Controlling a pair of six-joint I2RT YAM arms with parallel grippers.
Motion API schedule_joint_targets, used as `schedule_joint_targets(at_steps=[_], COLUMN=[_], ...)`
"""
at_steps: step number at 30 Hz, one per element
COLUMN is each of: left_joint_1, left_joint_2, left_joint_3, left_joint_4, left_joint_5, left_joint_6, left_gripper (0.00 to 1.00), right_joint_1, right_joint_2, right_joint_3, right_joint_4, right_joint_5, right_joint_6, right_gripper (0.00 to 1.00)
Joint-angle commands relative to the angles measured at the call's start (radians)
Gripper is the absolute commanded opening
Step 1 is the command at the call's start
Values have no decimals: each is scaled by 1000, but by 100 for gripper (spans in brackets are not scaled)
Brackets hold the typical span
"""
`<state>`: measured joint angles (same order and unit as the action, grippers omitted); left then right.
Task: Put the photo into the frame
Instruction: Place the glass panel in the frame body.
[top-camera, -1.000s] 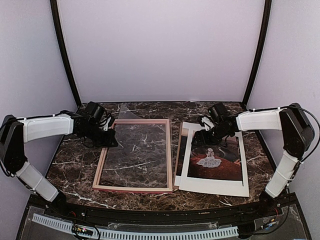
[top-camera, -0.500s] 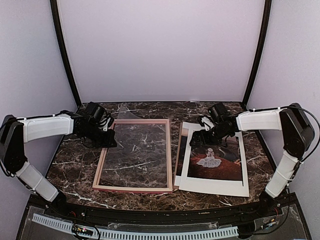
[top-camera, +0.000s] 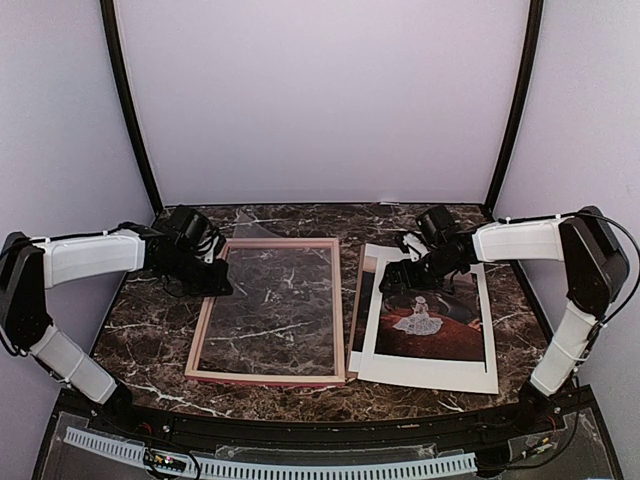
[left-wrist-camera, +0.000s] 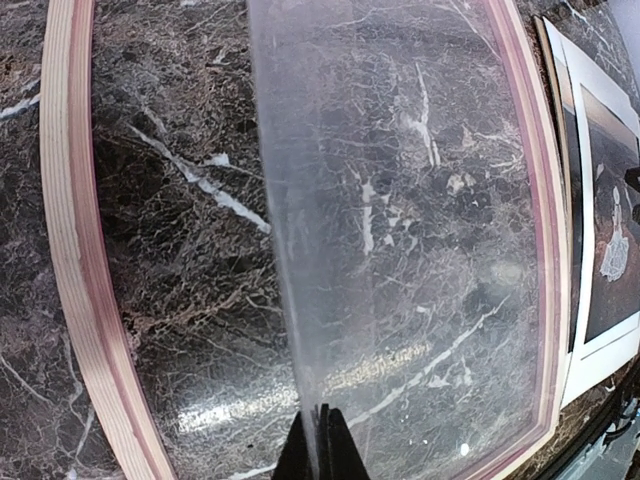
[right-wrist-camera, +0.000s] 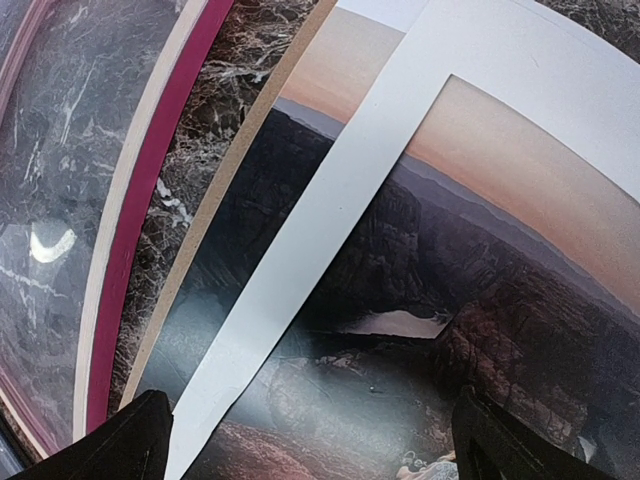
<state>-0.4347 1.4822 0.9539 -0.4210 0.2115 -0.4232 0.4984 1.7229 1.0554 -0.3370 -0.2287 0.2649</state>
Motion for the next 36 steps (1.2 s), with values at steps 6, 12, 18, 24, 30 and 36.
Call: schedule_joint_targets(at_steps=[6,12,18,24,30,36], left_joint_1=[7,7,7,7,7,7], left_joint_2=[-69,-65,-67,-63,-58,-50], left_joint_3=[-38,-47,-47,-43,-34,-22], left_joint_4=[-17,-13,-12,-16,-21,-26], left_joint_5=[-35,-33,-40,-42,-55,-63], left_joint_6=[-20,-23,-20,-16,-4,8], left_gripper=[0,0,0,0,0,0], right_joint_1=[-1,0,-1,0,0,0], right_joint_2=[-26,-22,-24,-22,-17,-16], right_joint_3=[0,-1,-3,-3,-1,-1], right_joint_4=[19,19,21,22,23,23], right_joint_5=[2,-1,-2,-6,-9,-10], right_joint_6=[-1,-1,-1,-1,-1,-2], right_gripper=[99,99,99,99,99,99])
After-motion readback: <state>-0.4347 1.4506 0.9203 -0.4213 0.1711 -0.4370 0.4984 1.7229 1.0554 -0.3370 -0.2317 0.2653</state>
